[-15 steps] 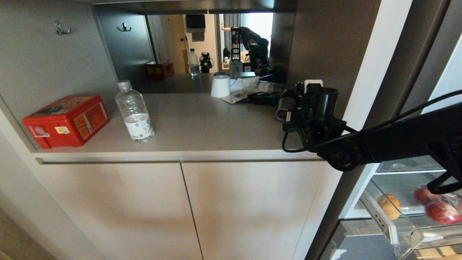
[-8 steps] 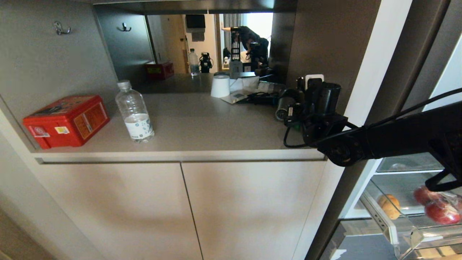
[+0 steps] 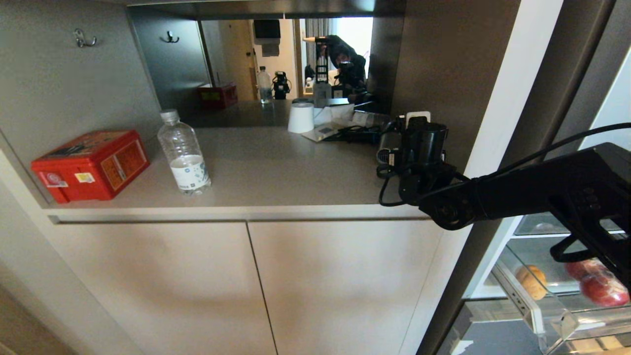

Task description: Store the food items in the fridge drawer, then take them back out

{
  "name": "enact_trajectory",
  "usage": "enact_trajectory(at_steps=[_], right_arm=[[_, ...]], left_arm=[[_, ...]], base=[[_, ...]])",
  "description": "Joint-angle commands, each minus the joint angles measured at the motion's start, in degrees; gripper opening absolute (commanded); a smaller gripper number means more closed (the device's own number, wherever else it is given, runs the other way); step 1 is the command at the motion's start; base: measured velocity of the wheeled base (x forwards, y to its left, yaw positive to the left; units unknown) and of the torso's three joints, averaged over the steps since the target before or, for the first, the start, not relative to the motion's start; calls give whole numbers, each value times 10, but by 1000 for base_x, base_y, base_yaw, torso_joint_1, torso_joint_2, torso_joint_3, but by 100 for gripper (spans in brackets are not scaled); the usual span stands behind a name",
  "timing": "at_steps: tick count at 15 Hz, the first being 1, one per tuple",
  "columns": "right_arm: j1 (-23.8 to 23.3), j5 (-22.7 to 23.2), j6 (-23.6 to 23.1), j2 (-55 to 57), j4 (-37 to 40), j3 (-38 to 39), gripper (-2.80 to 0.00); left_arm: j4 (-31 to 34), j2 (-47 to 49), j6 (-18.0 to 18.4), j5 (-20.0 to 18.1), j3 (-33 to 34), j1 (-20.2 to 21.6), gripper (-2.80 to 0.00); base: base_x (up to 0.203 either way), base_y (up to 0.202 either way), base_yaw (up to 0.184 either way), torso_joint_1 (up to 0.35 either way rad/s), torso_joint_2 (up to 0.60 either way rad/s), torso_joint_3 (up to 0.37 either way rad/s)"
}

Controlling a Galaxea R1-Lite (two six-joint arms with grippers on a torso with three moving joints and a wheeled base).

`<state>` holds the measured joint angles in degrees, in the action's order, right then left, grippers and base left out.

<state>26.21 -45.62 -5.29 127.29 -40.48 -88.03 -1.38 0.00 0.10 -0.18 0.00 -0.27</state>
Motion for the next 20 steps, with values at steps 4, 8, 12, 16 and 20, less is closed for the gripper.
enact_trajectory(at_steps=[4,8,12,16,20], right_arm=[[1,-3,4,13,-3,0,0],[0,-4,12,23,-4,0,0],[-7,-5,28,30,-4,3,0],[-11,-8,40,33,-4,8,0],[-16,-8,52,36,-3,13,0]], left_arm=[[0,0,0,0,6,0,-280],[0,0,0,0,6,0,-280],[0,0,0,0,6,0,-280],[0,0,0,0,6,1,-280],[0,0,0,0,6,0,-280]], base=[[0,0,0,0,0,0],[0,0,0,0,0,0],[0,0,0,0,0,0],[0,0,0,0,0,0],[0,0,0,0,0,0]])
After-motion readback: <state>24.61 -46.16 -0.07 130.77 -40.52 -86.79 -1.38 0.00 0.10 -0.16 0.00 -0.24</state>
